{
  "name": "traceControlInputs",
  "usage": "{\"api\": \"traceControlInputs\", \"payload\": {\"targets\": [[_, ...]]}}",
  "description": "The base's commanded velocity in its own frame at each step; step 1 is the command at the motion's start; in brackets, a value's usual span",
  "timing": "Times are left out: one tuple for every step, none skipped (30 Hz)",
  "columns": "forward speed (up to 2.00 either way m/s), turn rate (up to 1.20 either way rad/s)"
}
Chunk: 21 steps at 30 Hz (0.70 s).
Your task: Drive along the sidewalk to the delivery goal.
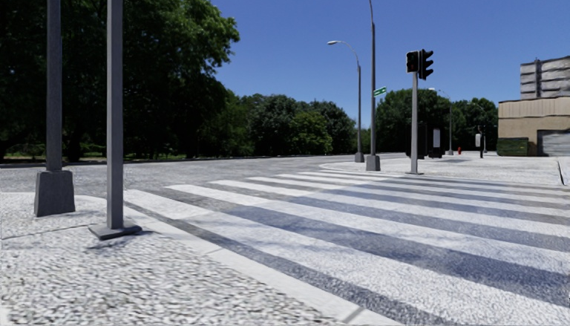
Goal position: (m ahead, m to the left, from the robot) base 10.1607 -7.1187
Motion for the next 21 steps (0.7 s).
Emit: {"api": "traceControlInputs", "payload": {"targets": [[1.31,-0.54],[1.31,-0.54],[1.31,-0.54],[1.31,-0.54],[1.31,-0.54],[1.31,-0.54],[1.31,-0.54],[1.31,-0.54],[1.31,-0.54],[1.31,-0.54],[1.31,-0.54],[1.31,-0.54],[1.31,-0.54],[1.31,-0.54],[1.31,-0.54],[1.31,-0.54],[1.31,-0.54],[1.31,-0.54],[1.31,-0.54],[1.31,-0.54],[1.31,-0.54]]}}
